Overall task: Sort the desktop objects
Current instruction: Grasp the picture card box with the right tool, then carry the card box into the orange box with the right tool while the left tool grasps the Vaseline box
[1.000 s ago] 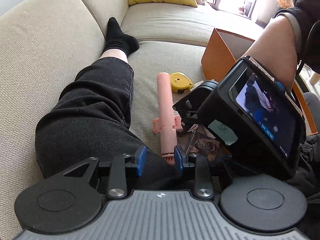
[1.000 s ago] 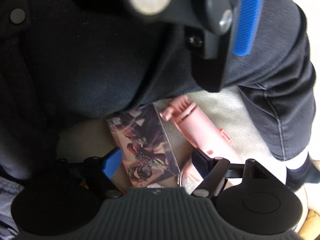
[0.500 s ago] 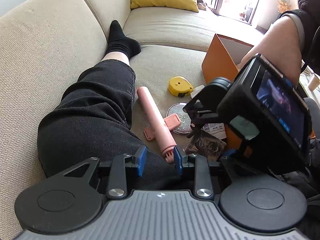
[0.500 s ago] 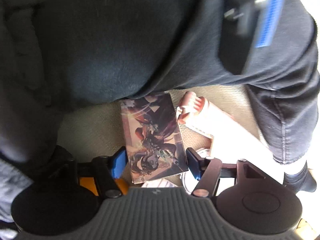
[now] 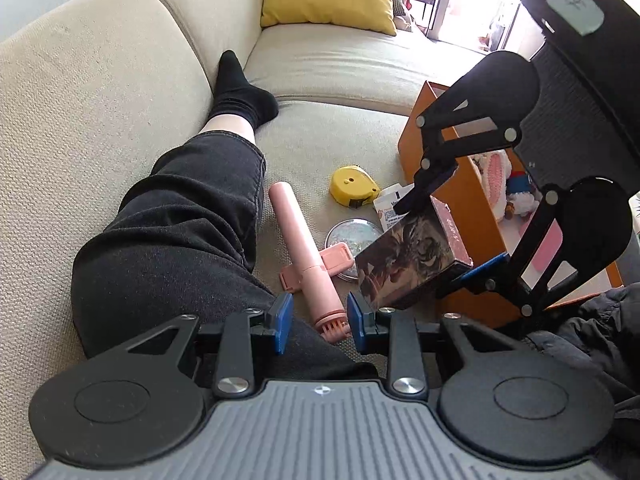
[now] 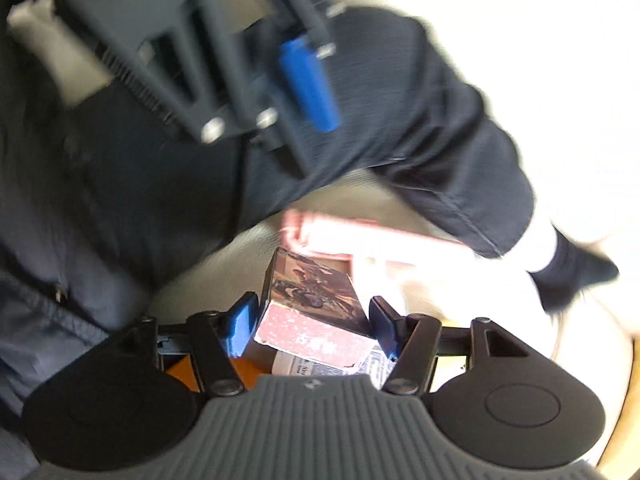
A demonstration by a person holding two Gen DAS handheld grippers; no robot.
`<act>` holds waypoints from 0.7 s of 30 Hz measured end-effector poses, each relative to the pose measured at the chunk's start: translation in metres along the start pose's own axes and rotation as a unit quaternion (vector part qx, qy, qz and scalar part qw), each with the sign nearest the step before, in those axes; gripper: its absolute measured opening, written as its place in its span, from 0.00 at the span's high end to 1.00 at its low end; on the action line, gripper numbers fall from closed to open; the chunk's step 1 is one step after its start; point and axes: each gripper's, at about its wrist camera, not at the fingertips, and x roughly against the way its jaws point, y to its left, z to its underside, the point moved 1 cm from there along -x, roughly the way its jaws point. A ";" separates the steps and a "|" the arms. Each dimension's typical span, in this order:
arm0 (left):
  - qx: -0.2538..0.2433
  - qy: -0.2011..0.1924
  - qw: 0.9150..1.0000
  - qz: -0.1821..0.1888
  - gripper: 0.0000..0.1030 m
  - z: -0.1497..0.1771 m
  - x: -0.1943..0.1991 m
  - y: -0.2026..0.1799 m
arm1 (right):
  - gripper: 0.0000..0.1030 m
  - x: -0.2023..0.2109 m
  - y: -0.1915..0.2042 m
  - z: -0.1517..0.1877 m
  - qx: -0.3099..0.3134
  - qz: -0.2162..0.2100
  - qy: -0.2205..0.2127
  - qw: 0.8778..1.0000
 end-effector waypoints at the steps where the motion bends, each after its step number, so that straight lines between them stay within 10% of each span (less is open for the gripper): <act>1: 0.002 -0.002 1.000 0.003 0.66 -0.001 0.001 0.000 | 0.39 0.005 0.003 0.000 -0.013 0.005 -0.008 1.000; 21: 0.028 -0.006 0.994 0.109 0.64 -0.041 -0.061 -0.031 | 0.39 0.110 0.008 0.059 -0.071 0.112 0.039 0.990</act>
